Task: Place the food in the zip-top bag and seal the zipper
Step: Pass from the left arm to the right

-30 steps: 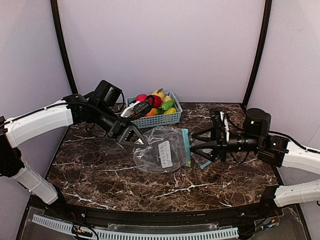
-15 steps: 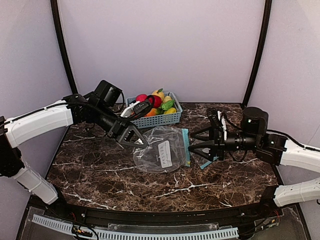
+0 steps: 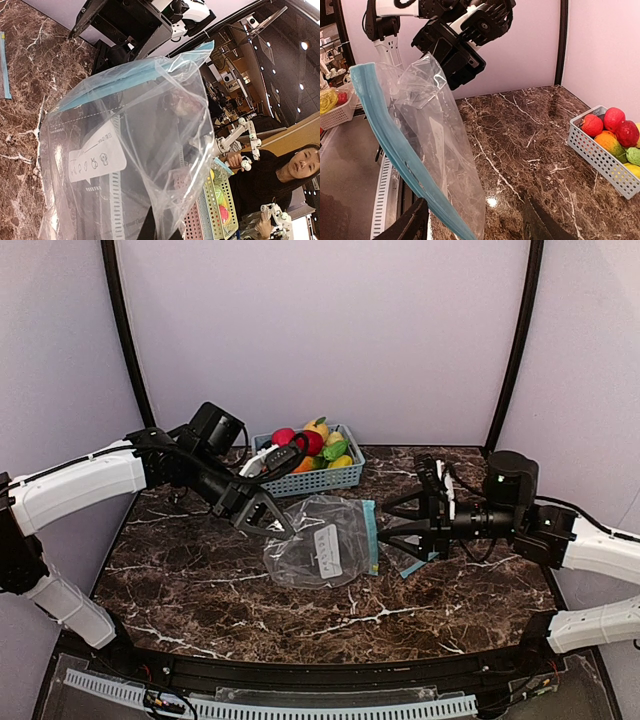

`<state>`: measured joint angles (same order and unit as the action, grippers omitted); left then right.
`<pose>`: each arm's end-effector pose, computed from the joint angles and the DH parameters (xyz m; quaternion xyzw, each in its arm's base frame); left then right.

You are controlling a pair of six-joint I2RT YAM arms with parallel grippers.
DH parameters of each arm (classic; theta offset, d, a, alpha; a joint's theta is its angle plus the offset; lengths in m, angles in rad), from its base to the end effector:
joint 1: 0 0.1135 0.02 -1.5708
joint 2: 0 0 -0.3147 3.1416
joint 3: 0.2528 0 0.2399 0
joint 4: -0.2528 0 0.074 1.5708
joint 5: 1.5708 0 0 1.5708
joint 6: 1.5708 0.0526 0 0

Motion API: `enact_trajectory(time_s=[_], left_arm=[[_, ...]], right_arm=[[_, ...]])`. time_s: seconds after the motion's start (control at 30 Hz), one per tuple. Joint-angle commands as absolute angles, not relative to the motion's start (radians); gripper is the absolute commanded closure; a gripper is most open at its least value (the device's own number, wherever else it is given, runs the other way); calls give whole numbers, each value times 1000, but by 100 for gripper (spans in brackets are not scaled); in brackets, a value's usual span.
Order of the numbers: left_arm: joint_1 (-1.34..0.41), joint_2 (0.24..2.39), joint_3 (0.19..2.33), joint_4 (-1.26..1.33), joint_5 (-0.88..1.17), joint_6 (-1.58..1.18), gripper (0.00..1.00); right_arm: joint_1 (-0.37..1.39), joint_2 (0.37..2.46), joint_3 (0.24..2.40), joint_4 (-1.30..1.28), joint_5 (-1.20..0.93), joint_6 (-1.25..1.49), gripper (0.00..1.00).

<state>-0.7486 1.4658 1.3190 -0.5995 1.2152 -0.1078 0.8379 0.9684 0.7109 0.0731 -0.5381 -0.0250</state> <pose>0.1814 -0.2358 0.3892 0.4540 0.6419 -0.6124 0.0821 0.1129 0.1657 0.3498 -0.4644 0.6025 0.4314 0.4850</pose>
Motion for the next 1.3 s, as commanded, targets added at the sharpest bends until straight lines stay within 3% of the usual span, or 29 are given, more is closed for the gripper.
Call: enact_trajectory(time_s=[0.0,0.87,1.27], left_arm=[[-744,1439,1311,-627,1231,-82,99],[-744,1448,1322,-629,1241,-89,99],[-743,1462,1343,-676,1238,-52,99]], right_arm=[[843,945,744,72,-543,-28,38],[844,994,761,59,-557,-38,38],[844,1047,810,36,-609,-64,51]])
